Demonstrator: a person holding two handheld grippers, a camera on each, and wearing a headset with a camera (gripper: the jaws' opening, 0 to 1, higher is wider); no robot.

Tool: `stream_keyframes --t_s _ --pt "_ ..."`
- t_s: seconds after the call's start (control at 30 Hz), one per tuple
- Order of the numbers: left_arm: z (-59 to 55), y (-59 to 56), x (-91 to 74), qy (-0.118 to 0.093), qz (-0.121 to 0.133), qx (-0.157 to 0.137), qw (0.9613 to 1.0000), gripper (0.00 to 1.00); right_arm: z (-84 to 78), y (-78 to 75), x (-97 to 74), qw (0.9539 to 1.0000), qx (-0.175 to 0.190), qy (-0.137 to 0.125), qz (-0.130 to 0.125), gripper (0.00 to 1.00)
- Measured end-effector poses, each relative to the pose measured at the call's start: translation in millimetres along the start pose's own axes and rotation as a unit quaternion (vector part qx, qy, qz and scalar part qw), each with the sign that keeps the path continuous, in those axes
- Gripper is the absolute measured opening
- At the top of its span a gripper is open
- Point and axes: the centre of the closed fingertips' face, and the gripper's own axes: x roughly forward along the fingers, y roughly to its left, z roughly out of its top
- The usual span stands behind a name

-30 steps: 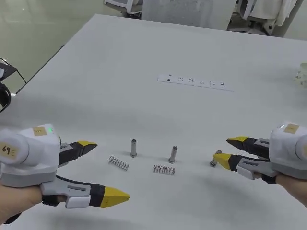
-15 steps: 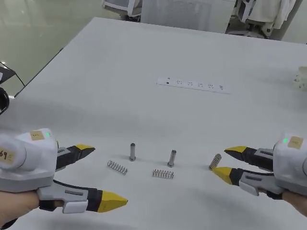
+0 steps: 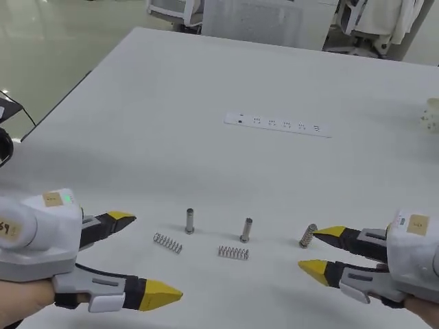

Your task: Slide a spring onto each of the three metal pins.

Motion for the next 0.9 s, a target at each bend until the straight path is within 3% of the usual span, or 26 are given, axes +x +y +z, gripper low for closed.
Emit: stream_keyframes --t_s 0.1,0.37,0.9 --pt "-0.4 -0.9 -0.1 0.000 -0.001 0.000 1.0000 0.96 -6.4 9.3 5.7 0.9994 -0.017 0.023 0.022 0.30" --pt "-2.0 -3.2 -0.4 0.002 -0.003 0.001 1.0000 0.96 -3.6 22.4 22.1 0.9962 -0.048 0.047 0.055 0.27" --pt "-3.4 -3.1 -0.7 0.005 -0.005 0.001 1.0000 0.95 16.0 33.8 63.2 0.9896 -0.091 0.057 0.095 0.25"
